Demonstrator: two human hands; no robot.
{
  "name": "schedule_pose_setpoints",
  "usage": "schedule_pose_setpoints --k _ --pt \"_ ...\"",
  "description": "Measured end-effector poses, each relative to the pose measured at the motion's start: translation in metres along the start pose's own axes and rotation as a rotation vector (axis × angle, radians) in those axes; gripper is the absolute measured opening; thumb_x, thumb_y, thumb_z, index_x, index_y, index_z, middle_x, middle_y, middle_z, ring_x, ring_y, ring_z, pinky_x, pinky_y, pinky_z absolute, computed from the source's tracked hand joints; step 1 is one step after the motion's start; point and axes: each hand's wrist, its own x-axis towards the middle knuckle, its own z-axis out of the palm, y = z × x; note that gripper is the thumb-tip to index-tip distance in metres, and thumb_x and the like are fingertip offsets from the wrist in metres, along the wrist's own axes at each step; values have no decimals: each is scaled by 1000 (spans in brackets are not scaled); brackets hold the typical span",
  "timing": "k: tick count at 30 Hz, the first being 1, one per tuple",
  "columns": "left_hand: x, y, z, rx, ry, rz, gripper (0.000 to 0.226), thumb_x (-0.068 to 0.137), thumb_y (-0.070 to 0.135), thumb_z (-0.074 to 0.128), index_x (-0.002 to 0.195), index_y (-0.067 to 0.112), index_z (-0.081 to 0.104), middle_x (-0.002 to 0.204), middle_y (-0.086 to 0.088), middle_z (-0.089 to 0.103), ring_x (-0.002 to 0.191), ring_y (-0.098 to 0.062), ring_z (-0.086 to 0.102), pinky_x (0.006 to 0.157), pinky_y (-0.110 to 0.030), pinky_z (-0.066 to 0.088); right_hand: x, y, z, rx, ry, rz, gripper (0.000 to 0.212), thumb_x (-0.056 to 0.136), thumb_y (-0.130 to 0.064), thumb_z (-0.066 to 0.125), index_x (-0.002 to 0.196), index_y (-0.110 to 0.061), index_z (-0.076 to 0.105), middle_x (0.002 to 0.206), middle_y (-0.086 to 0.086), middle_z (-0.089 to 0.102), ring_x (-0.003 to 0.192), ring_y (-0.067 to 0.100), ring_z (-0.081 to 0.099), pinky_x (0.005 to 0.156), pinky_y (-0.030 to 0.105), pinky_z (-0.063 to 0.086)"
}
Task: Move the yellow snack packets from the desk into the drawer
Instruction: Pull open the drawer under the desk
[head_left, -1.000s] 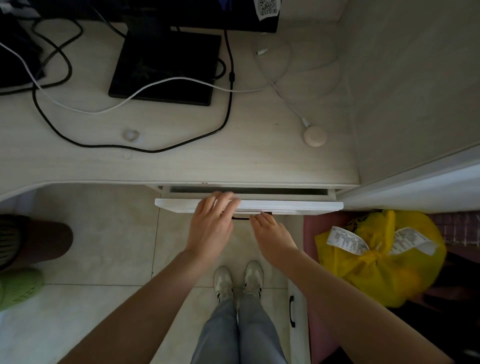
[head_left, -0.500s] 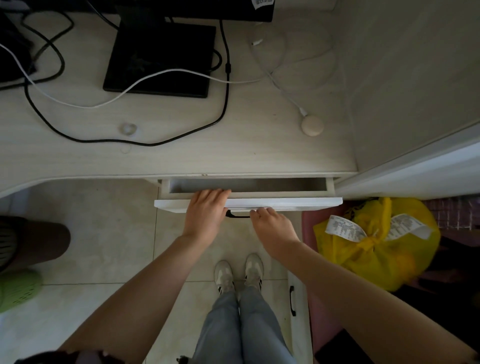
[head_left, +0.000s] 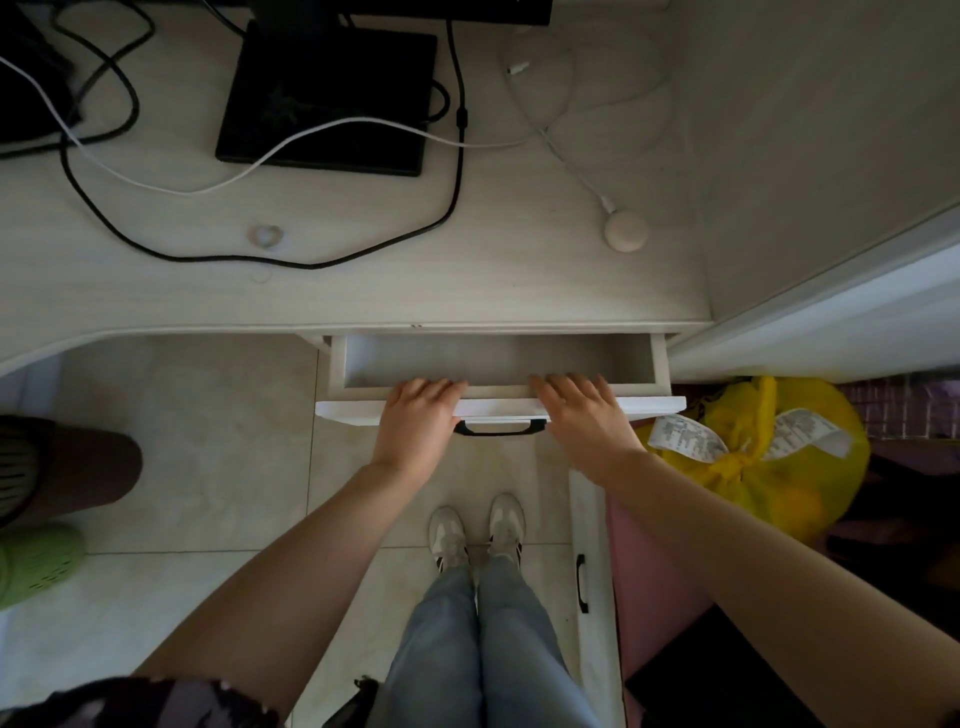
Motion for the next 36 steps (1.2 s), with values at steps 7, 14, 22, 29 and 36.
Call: schedule_pose_setpoints --k 7,14,22,29,36 --pt "-30 7 0 -1 -45 18 51 56 19 88 103 16 71 91 3 73 80 -25 66 74 -33 55 -27 -8 3 8 -31 -26 61 84 -7 59 139 -18 36 130 5 53 119 30 52 104 46 38" --pt "-74 15 7 69 -77 85 56 54 22 89 106 16 70 93 3 72 79 -23 67 70 -32 55 -65 -19 19 18 -52 -48 65 78 -3 64 136 -18 39 124 3 58 112 28 57 98 45 44" --pt "-115 26 12 111 -54 129 54 57 17 85 109 15 70 93 3 72 77 -21 67 69 -32 55 -102 -31 42 27 -85 -55 71 76 0 63 139 -17 37 126 4 57 111 30 57 94 47 46" --pt "-134 36 10 90 -118 102 57 53 21 89 107 17 71 90 4 72 75 -20 67 67 -30 55 -118 -34 46 33 -121 -77 65 78 3 59 136 -18 38 125 4 57 112 30 56 93 45 46" --pt "-144 42 5 65 -177 80 60 46 22 93 103 17 74 88 5 73 74 -18 69 63 -30 57 -123 -33 45 28 -189 -128 61 84 -6 61 138 -21 36 128 4 55 111 30 56 89 44 49"
